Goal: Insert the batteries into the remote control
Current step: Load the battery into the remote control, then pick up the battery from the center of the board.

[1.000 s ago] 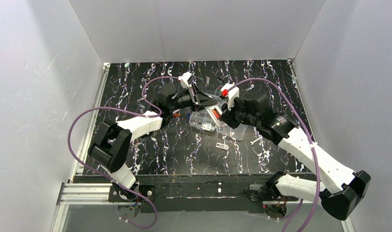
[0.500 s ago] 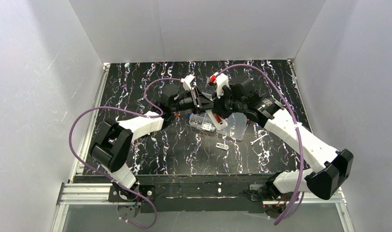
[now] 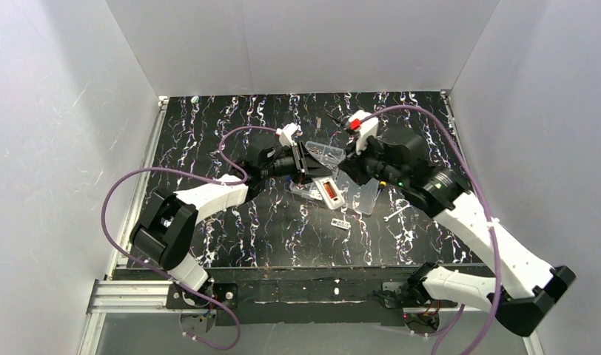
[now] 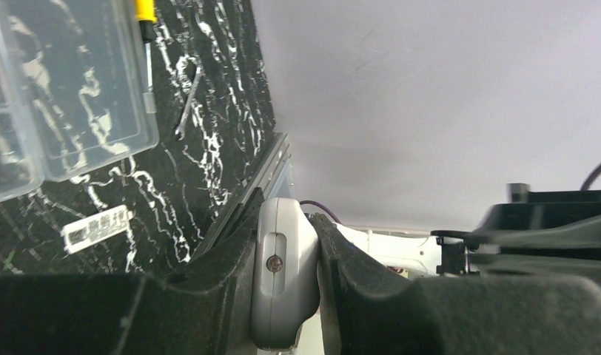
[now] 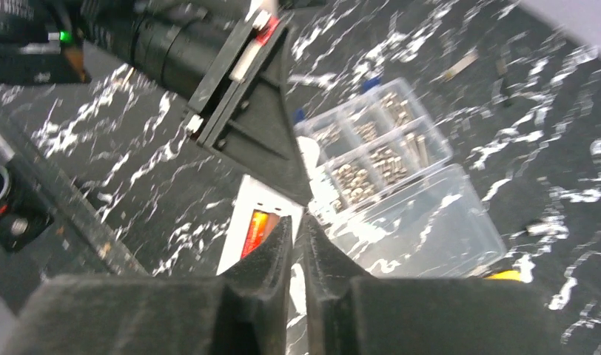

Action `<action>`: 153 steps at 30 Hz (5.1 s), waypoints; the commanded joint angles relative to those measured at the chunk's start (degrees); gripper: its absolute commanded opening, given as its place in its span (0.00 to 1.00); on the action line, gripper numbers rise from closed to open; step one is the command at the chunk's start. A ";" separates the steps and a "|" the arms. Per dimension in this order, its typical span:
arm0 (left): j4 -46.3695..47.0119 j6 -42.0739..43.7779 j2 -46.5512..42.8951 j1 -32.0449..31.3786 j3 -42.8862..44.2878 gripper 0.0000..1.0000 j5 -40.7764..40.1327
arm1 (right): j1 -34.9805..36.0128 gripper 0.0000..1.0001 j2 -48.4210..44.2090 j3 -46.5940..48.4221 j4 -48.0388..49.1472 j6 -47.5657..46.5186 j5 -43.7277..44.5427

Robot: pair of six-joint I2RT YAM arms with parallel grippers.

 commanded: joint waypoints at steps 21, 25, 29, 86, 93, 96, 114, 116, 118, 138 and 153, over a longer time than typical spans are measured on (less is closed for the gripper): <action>-53.84 24.75 -36.86 11.00 16.67 0.00 -10.58 | -9.37 0.58 28.12 5.08 21.02 3.56 -15.05; -57.34 25.55 -37.50 11.06 20.18 0.00 -10.16 | -0.22 0.59 36.35 12.48 15.63 -11.38 -14.03; -58.35 25.87 -37.66 11.19 20.94 0.00 -9.63 | 5.02 0.60 42.75 16.78 14.26 -18.05 -14.42; -71.22 36.22 -43.20 11.41 23.44 0.00 -12.98 | 7.46 0.62 72.50 42.35 4.20 -25.06 -4.85; -72.16 37.08 -43.30 11.39 23.48 0.00 -13.41 | 7.46 0.62 74.83 46.35 1.76 -24.21 -3.02; -72.39 37.22 -43.27 11.36 23.52 0.00 -13.51 | 7.55 0.61 75.12 46.57 0.91 -24.82 -3.71; -72.37 37.21 -43.48 11.41 22.95 0.00 -13.49 | 8.64 0.45 73.13 44.72 -4.71 -27.52 -12.20; -72.40 37.22 -43.47 11.40 22.86 0.00 -13.51 | 8.90 0.45 72.82 44.36 -4.51 -27.67 -12.14; -72.31 37.14 -43.52 11.38 22.75 0.00 -13.47 | 9.06 0.43 72.48 44.13 -4.29 -27.89 -12.04; -71.96 37.18 -43.74 11.39 21.89 0.00 -13.38 | 9.75 0.38 75.28 46.36 -5.60 -21.75 -7.59; -71.76 37.31 -43.74 11.41 21.60 0.00 -13.42 | 10.71 0.33 77.38 46.85 -4.05 -20.56 -4.76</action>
